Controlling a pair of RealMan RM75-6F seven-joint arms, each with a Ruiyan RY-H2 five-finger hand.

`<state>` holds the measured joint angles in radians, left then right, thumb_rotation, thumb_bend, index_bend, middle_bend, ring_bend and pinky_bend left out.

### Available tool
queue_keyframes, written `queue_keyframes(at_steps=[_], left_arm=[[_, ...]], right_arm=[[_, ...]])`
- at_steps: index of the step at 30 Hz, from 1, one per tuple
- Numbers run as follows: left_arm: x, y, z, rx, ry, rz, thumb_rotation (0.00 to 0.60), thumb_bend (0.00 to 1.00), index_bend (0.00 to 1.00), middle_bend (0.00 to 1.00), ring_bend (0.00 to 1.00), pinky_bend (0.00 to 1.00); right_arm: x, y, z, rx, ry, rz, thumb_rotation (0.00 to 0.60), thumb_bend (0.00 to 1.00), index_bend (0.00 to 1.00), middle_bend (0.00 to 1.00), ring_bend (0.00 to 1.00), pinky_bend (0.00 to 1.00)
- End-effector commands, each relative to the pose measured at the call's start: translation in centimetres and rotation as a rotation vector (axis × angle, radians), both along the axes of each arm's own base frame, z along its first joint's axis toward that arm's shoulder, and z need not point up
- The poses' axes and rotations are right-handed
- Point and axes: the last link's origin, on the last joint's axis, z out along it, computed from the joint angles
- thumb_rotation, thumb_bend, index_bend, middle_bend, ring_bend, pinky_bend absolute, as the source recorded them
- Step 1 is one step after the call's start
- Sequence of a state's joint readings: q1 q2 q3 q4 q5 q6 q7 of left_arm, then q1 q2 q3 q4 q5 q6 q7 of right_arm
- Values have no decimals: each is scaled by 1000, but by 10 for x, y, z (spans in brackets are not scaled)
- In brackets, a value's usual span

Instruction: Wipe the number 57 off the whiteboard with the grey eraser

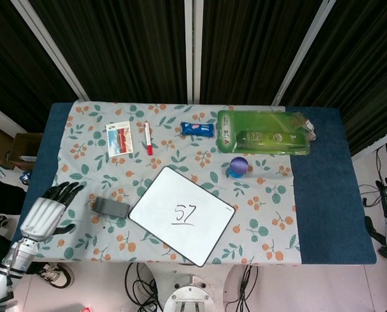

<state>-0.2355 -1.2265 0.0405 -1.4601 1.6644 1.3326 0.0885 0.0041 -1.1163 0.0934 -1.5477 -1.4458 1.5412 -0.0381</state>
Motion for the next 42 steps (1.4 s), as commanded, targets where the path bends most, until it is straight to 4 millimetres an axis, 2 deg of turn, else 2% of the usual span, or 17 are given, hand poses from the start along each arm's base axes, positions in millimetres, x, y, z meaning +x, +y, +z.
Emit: queue_keyframes(at_steps=[1,6,13,31,42], left_arm=[[16,11,-22,-69,-1,-48,600,95,102,123,105,220],[21,28,-44,-109,21,-48,600,165,110,138,105,220],[17,34,-61,-151,25,-24,600,173,142,155,106,220],[19,40,-73,-189,-15,-38,600,200,263,188,113,220],[20,43,-75,-203,-18,-25,600,223,282,217,114,220]], right_arm=[[1,0,-1,6,0,3,600,273,0,0,0,0],[2,0,0,12,0,0,600,272,0,0,0,0],[3,-3,4,8,1,-2,600,276,0,0,0,0],[3,-7,0,36,0,-16,600,294,0,0,0,0],[1,-9,-3,52,1,-27,600,293,0,0,0,0]])
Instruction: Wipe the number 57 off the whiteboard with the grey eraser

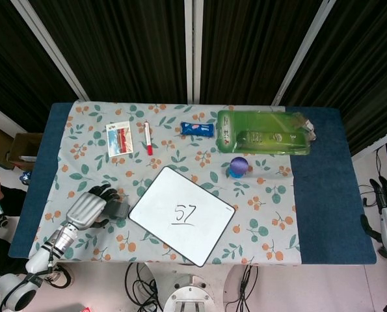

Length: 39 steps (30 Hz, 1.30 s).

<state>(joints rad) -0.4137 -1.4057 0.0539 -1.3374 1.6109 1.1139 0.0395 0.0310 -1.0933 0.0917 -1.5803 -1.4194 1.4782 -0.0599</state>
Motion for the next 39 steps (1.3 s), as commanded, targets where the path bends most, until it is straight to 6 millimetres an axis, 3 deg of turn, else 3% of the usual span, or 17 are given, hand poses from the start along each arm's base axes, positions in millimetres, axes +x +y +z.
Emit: queue_keyframes(at_steps=[1,10,18,27,39], left_arm=[[1,0,0,-1,0,-3,600,227,287,219,114,220],[2,1,-3,-11,1,4,600,262,319,233,121,221],[1,3,-1,-4,10,11,600,279,322,256,214,261],[2,2,0,1,9,3,600,283,343,266,233,285],[1,3,-3,-2,-2,10,600,309,398,397,306,339]], right_arm=[[-1,0,-1,3,0,-4,600,293,0,0,0,0],[-3,-1,-1,10,1,-11,600,294,0,0,0,0],[-5,-1,0,5,-1,-16,600,294,0,0,0,0],[-4,-1,-1,10,-2,-15,600,294,0,0,0,0],[-5,-1,-1,10,0,-20,600,294,0,0,0,0]])
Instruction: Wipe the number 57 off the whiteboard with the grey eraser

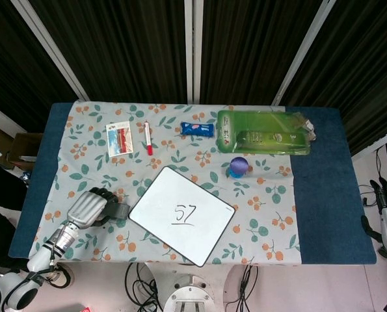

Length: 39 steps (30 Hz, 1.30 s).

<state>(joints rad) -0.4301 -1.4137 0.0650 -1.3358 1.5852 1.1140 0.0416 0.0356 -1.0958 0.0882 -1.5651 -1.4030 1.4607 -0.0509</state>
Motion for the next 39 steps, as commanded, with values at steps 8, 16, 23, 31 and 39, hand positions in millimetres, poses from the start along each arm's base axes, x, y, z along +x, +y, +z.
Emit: queue_keyframes(at_steps=[8,16,23,31,39], left_arm=[[0,2,0,5,-12,11,600,311,414,458,345,361],[5,4,2,24,-56,-2,600,341,448,488,410,410],[24,7,7,14,-115,-21,600,350,464,501,423,418],[90,9,-13,-58,-160,-181,600,351,511,549,470,465],[132,-1,-53,-182,-139,-294,600,363,517,553,473,471]], right_arm=[[0,-1,-1,4,1,-3,600,294,0,0,0,0],[0,-1,0,3,-1,-4,600,294,0,0,0,0],[-1,-1,0,3,-6,-4,600,294,0,0,0,0],[-9,-4,-5,14,-25,-35,600,294,0,0,0,0],[-11,-4,7,-24,-34,-26,600,294,0,0,0,0]])
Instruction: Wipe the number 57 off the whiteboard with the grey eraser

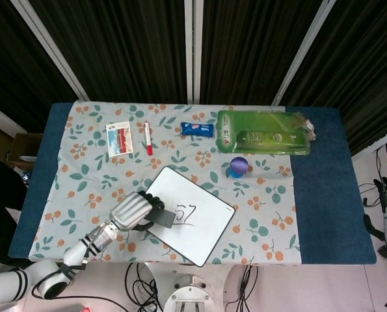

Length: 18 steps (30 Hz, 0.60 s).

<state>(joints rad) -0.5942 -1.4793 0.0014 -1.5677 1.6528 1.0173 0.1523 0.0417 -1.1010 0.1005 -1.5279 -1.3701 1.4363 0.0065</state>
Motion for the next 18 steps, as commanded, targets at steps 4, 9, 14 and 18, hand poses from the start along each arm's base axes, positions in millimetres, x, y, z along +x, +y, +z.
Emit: queue_keyframes(at_steps=[4,9,14,18], left_arm=[[20,-9,-27,-68,32,-63,600,363,517,553,473,471],[24,-9,-38,-71,51,-78,600,366,519,554,474,471],[22,-8,-42,-36,71,-82,600,365,531,564,482,479],[22,-7,-45,-37,78,-80,600,366,540,568,486,479]], right_arm=[[-1,1,8,-19,-5,8,600,294,0,0,0,0],[-1,2,10,-26,-10,14,600,294,0,0,0,0],[-2,2,12,-32,-13,20,600,294,0,0,0,0],[-2,2,11,-30,-12,22,600,293,0,0,0,0]])
